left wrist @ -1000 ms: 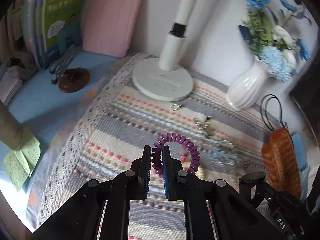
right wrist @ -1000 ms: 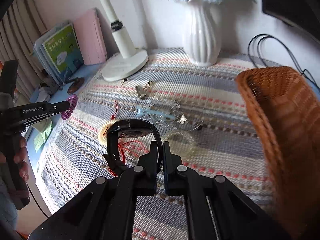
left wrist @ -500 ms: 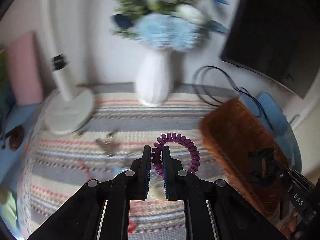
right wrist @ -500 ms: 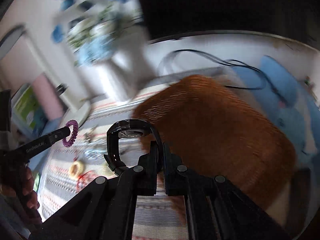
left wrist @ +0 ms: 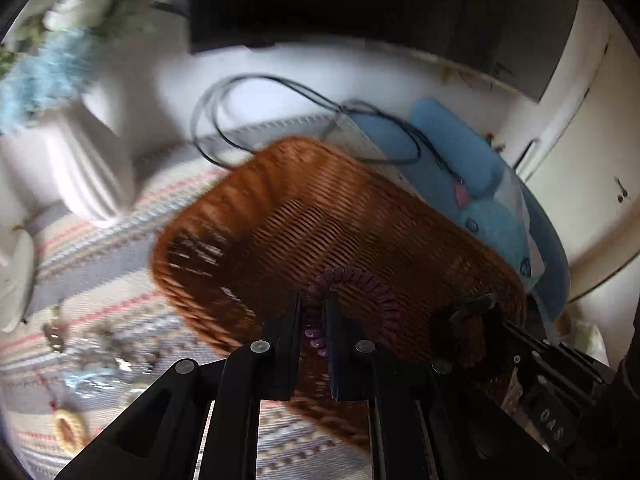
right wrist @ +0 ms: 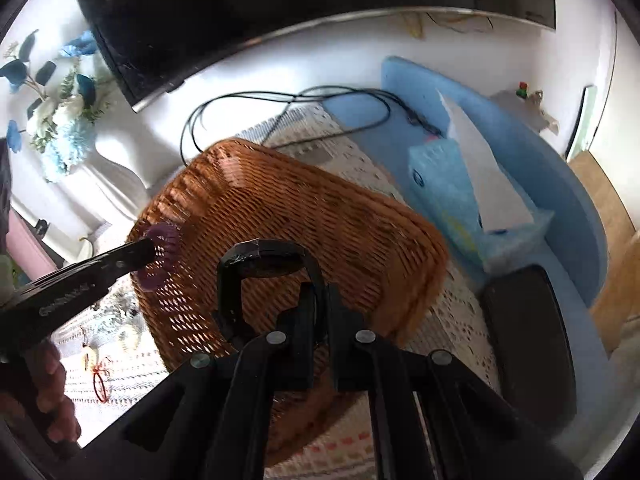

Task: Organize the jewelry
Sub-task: 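Carry both held items into the wicker basket and open both tools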

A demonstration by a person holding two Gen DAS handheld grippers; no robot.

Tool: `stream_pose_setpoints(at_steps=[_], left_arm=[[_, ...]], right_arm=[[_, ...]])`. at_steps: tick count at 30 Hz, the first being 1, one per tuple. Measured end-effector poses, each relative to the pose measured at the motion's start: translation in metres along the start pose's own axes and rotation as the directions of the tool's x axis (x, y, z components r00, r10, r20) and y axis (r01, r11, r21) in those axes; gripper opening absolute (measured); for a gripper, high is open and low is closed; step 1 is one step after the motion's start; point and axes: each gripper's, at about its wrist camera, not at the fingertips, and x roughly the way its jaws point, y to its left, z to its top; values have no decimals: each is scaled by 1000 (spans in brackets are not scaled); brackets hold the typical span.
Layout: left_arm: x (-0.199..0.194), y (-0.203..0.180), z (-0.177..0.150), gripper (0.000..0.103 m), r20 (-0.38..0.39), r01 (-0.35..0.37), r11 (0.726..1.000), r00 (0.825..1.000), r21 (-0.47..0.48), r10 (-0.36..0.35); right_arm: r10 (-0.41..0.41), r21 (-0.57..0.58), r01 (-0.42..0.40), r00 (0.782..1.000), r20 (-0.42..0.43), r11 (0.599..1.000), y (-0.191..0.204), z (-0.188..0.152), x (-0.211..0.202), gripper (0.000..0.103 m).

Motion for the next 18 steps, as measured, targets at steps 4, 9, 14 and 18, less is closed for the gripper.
stream_pose_setpoints(at_steps=[4,9,14,18], left_arm=[[23,-8,-1,11,-42,-48,999,998,13,49],[50,-13,2,11,-93,-99,995,991,4,99],[52,-12,-1,14,-103,-100,995,990,-1,99],[41,-3,1,42,-95,25,998,995,-56,-30]], right_arm=[[0,-28,0,1000,-16,1000,5,-5,7,7],[-45,-58,43,998,-45,997,17,-9,26,8],[-25,-54,23,999,-46,998,15,-7,27,13],[-23,-53,21,999,-39,998,16,-4,23,36]])
